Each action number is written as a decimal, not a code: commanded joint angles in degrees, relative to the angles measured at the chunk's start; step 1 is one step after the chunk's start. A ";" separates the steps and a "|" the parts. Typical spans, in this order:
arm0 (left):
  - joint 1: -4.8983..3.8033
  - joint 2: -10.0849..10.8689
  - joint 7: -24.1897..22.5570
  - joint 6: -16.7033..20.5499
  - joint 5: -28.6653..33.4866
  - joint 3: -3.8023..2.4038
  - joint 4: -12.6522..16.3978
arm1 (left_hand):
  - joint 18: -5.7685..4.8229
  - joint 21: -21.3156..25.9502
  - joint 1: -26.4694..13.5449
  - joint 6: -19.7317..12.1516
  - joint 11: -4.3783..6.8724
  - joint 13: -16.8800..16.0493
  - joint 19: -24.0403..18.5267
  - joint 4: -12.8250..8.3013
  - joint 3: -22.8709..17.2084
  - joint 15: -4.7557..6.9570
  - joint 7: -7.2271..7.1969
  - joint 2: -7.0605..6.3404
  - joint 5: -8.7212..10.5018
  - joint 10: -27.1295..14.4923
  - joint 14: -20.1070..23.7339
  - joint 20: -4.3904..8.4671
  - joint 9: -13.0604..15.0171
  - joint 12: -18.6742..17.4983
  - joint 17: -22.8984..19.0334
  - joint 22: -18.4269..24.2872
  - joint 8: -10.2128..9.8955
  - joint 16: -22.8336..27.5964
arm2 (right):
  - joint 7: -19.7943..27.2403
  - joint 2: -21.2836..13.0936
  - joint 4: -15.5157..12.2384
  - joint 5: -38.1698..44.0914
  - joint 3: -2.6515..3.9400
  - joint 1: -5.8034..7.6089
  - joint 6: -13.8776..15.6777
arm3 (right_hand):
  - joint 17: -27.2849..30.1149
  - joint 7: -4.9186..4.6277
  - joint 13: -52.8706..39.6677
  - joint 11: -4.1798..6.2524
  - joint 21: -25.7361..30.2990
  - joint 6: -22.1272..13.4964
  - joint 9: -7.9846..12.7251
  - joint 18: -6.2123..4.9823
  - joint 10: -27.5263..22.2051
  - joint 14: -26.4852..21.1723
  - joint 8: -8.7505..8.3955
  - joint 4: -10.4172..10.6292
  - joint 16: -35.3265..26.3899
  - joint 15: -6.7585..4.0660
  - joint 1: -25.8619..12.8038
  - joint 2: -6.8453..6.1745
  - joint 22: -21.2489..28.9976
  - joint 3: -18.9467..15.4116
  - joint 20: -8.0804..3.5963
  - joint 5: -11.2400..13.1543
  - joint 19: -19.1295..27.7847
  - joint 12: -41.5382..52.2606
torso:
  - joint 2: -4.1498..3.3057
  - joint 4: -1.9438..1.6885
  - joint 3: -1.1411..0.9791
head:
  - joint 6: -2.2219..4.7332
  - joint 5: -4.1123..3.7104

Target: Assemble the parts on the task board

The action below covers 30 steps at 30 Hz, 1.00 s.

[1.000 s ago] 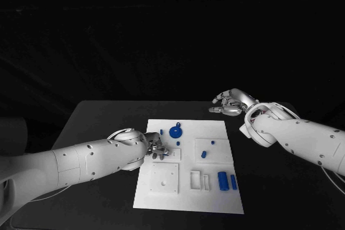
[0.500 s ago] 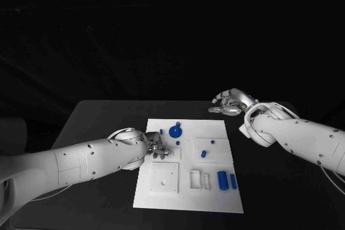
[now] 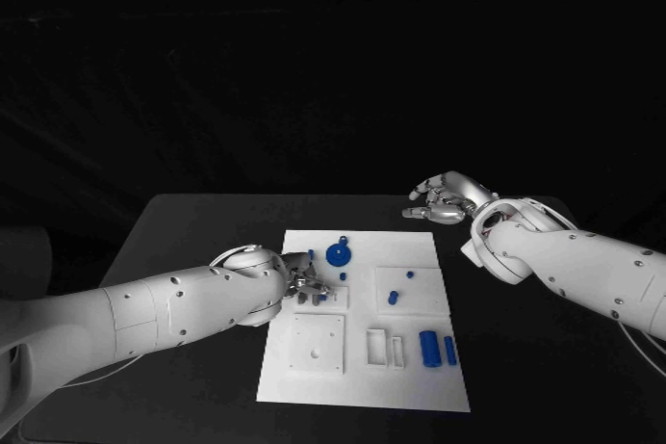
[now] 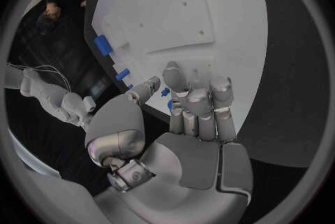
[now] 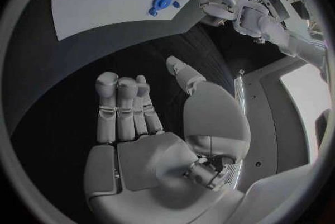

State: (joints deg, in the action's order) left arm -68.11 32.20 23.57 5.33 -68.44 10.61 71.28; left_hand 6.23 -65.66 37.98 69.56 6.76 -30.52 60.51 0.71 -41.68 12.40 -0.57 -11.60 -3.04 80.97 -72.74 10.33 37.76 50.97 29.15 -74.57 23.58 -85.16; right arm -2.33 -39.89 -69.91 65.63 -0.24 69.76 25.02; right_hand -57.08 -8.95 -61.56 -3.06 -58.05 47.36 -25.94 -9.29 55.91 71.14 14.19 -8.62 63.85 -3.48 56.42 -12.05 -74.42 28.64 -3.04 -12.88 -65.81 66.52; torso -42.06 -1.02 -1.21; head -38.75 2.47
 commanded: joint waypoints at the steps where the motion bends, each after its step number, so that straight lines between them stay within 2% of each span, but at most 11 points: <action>1: -0.06 -0.18 -0.26 -0.46 0.35 -0.10 0.04 | 0.99 -0.34 -0.03 -0.09 -0.17 0.10 0.30 0.28 0.05 0.30 0.22 -0.73 0.25 0.07 -0.20 5.35 0.06 0.27 -0.09 0.09 -0.30 -0.12 | 0.60 0.10 0.04 0.10 0.03 -0.07 -0.58 | 0.07 -0.39 0.07 0.26 0.21 0.03 0.09 -5.71 -0.05 0.48 0.33 -0.10 0.07 -0.09 0.23 0.27 -0.10 -0.16 -0.37 0.17 -0.12 0.24 | -0.03 -0.01 0.00 | -0.02 0.00; 15: -0.06 0.41 -0.25 -0.81 0.37 -0.22 -0.19 | 0.99 -0.35 0.05 -0.12 -0.18 0.11 0.31 0.36 0.07 0.29 0.23 -0.77 0.25 0.07 -0.21 5.35 0.07 0.26 -0.10 0.10 -0.31 -0.12 | 0.68 0.00 0.04 0.10 0.03 -0.13 -0.57 | 0.09 -0.39 0.15 0.26 0.26 0.03 0.11 -5.71 -0.05 0.51 0.33 -0.04 0.05 -0.09 -0.02 0.24 -0.12 -0.31 -0.36 0.01 -0.15 0.28 | 0.02 -0.04 0.03 | 0.00 -0.09; 16: -0.06 0.58 -0.26 -0.83 0.39 -0.39 -0.11 | 0.99 -0.35 0.06 -0.12 -0.18 0.11 0.31 0.37 0.08 0.28 0.23 -0.80 0.25 0.07 -0.20 5.35 0.07 0.26 -0.10 0.10 -0.31 -0.12 | 0.70 -0.03 0.05 0.10 0.03 -0.13 -0.54 | 0.09 -0.39 0.16 0.26 0.27 0.03 0.11 -5.71 -0.05 0.51 0.33 -0.03 0.05 -0.09 -0.04 0.24 -0.12 -0.32 -0.36 0.00 -0.15 0.29 | 0.02 -0.04 0.03 | 0.00 -0.09; 20: -0.07 1.15 -0.12 -0.99 1.53 -1.84 0.22 | 0.99 -0.36 0.19 -0.17 -0.20 0.14 0.30 0.46 0.12 0.27 0.25 -1.07 0.25 0.06 -0.19 5.34 0.08 0.25 -0.12 0.11 -0.33 -0.10 | 0.81 -0.07 0.30 -0.03 0.03 -0.14 -0.39 | 0.10 -0.39 0.22 0.26 0.32 0.03 0.13 -5.71 -0.06 0.52 0.33 0.07 0.03 -0.09 -0.30 0.18 -0.14 -0.45 -0.34 -0.13 -0.17 0.32 | 0.03 -0.02 0.08 | 0.14 -0.18; 23: -0.59 1.62 0.61 -2.35 6.98 -2.84 0.37 | 1.00 -0.33 0.40 -0.85 -0.25 0.21 0.25 0.74 0.08 0.24 0.36 -1.48 0.24 -0.10 -0.05 5.32 -0.04 0.12 -0.21 0.16 -0.72 0.06 | 0.87 0.02 0.68 -0.46 0.03 -0.14 -0.34 | 0.11 -0.39 0.30 0.26 0.37 0.02 0.15 -5.71 -0.09 0.52 0.32 0.20 0.01 -0.09 -0.58 0.11 -0.16 -0.58 -0.33 -0.28 -0.18 0.34 | 0.05 -0.04 0.07 | 0.31 -0.19; 25: -1.34 2.12 0.57 -2.35 11.11 -3.13 0.56 | 0.99 -0.20 0.70 -4.01 -0.68 0.21 0.03 0.80 0.02 -0.33 0.85 -1.98 0.18 -0.69 0.35 5.28 -0.77 -0.15 -0.39 0.23 -2.60 0.46 | 0.90 0.03 0.88 -0.85 0.03 -0.14 -0.36 | 0.12 -0.39 0.37 0.24 0.44 -0.02 0.18 -5.71 -0.11 0.51 0.29 0.40 -0.02 -0.08 -0.98 0.02 -0.17 -0.76 -0.32 -0.64 -0.18 0.36 | 0.07 -0.03 0.11 | 0.56 -0.25; 26: -1.48 2.28 0.51 -2.30 11.64 -3.32 0.71 | 1.02 -0.16 0.81 -9.81 -1.27 0.20 0.01 0.66 0.07 -1.84 1.33 -2.56 -0.05 -0.46 0.34 5.29 -2.02 -0.07 -0.39 0.26 -5.72 0.45 | 0.90 0.02 0.93 -0.85 0.03 -0.14 -0.33 | 0.13 -0.40 0.41 0.24 0.48 -0.05 0.20 -5.71 -0.14 0.49 0.27 0.51 -0.04 -0.07 -1.23 -0.06 -0.18 -0.88 -0.31 -0.88 -0.17 0.35 | 0.05 -0.03 0.11 | 0.61 -0.24; 27: -1.68 2.52 0.45 -2.17 12.27 -3.70 0.83 | 1.07 -0.13 1.20 -12.22 -2.42 0.22 0.01 0.61 -0.14 -1.85 2.60 -2.31 -0.14 -0.31 0.28 5.32 -2.56 -0.05 -0.38 0.29 -7.01 0.42 | 0.90 0.02 1.02 -0.85 0.03 -0.14 -0.33 | 0.14 -0.41 0.46 0.23 0.52 -0.09 0.21 -5.71 -0.17 0.47 0.26 0.62 -0.06 -0.07 -1.49 -0.13 -0.19 -1.02 -0.30 -1.19 -0.15 0.35 | 0.03 -0.02 0.14 | 0.64 -0.24; 28: -1.93 2.70 0.35 -2.27 12.86 -3.96 0.92 | 1.02 -0.13 1.34 -12.54 -2.94 0.26 -0.04 0.77 -0.13 -2.25 3.40 -2.33 0.27 -0.20 0.25 5.23 -2.64 -0.08 -0.36 0.30 -7.16 0.40 | 0.90 0.03 1.12 -0.86 0.03 -0.14 -0.33 | 0.14 -0.42 0.49 0.23 0.55 -0.11 0.22 -5.71 -0.20 0.46 0.25 0.69 -0.07 -0.07 -1.66 -0.15 -0.21 -1.12 -0.31 -1.47 -0.14 0.36 | 0.02 -0.02 0.15 | 0.67 -0.27; 30: -2.73 3.07 0.20 -2.62 14.81 -4.30 0.96 | 0.95 -0.12 1.61 -12.69 -3.41 0.34 -0.13 0.96 -0.12 -2.71 3.82 -2.50 0.25 -0.14 0.25 5.00 -2.70 -0.18 -0.35 0.32 -7.22 0.39 | 0.91 0.08 1.24 -0.89 0.03 -0.14 -0.33 | 0.15 -0.42 0.55 0.24 0.60 -0.14 0.24 -5.71 -0.22 0.45 0.24 0.77 -0.09 -0.06 -1.89 -0.18 -0.23 -1.27 -0.32 -1.79 -0.14 0.39 | 0.01 -0.05 0.10 | 0.88 -0.29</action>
State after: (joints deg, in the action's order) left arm -70.50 35.22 23.89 4.16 -59.57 6.41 72.03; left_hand 6.24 -65.66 39.27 57.09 3.64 -30.23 60.51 1.32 -41.87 9.95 3.18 -14.10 -3.04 80.79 -72.52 10.32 35.11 50.97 28.80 -74.33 16.57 -84.92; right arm -2.11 -39.87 -68.71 65.11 -0.24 69.65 25.02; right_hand -57.03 -9.07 -61.07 -3.07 -57.83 47.41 -25.77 -9.29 55.91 71.34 14.19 -7.83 63.84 -3.68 55.06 -12.37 -74.59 27.67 -2.96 -14.43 -65.74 66.53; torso -42.01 -1.05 -1.09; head -38.08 2.20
